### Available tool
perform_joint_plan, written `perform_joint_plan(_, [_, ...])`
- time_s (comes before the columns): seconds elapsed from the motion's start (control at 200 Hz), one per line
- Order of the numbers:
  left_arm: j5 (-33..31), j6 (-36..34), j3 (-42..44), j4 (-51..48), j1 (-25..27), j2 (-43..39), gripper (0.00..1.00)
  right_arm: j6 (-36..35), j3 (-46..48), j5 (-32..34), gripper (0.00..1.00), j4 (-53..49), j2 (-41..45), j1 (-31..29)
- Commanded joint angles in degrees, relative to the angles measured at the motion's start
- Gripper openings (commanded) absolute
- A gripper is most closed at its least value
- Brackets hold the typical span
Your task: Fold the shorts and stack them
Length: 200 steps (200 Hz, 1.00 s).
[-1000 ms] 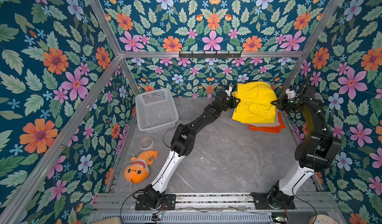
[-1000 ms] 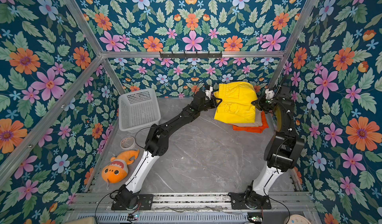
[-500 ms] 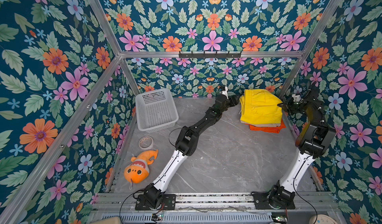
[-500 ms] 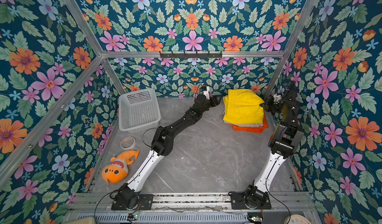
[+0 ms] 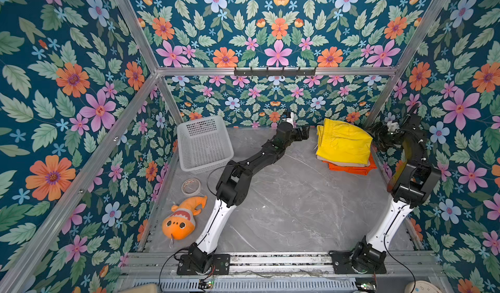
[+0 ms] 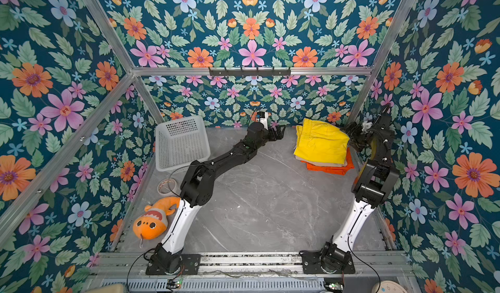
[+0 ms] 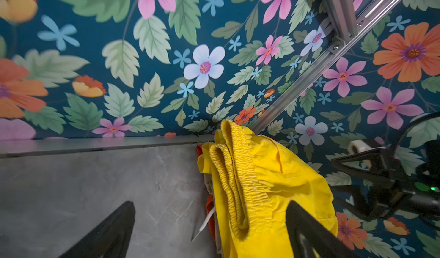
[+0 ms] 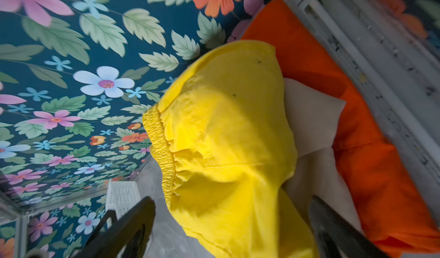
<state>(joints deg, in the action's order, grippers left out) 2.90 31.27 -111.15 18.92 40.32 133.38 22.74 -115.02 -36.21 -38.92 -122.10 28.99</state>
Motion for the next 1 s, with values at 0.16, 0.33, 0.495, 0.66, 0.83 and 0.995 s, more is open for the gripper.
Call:
perform_joint_plan(0.16, [-14.3,-14.0,26.3,-2.3,-1.1,-25.3,1.0,-6.8,20.9,17.2,0.99,8.0,21.9,-4.9])
perform_joint_plan(0.33, [-22.3,-16.6,47.1,-3.4,-5.2,-43.6,1.0,-9.3,43.0,20.8,0.99,20.4,39.8,-9.5])
perform_joint_plan(0.495, [-29.4,-19.3,67.9,-0.8,-12.0,-59.5,1.0,-10.7,62.6,20.4,0.99,30.7,53.4,-10.6])
perform_joint_plan(0.66, [-32.3,-23.6,85.7,9.2,-18.4,-71.3,1.0,-14.6,77.5,20.0,0.99,37.7,61.3,-10.6])
perform_joint_plan(0.83, [-31.9,-24.5,95.6,16.5,-25.4,-72.6,1.0,-14.5,90.2,18.3,0.99,52.0,64.2,-10.6])
perform_joint_plan(0.995, [-25.3,-24.5,101.7,26.2,-33.0,-69.3,1.0,-13.3,94.3,18.1,0.99,62.8,59.5,-12.8])
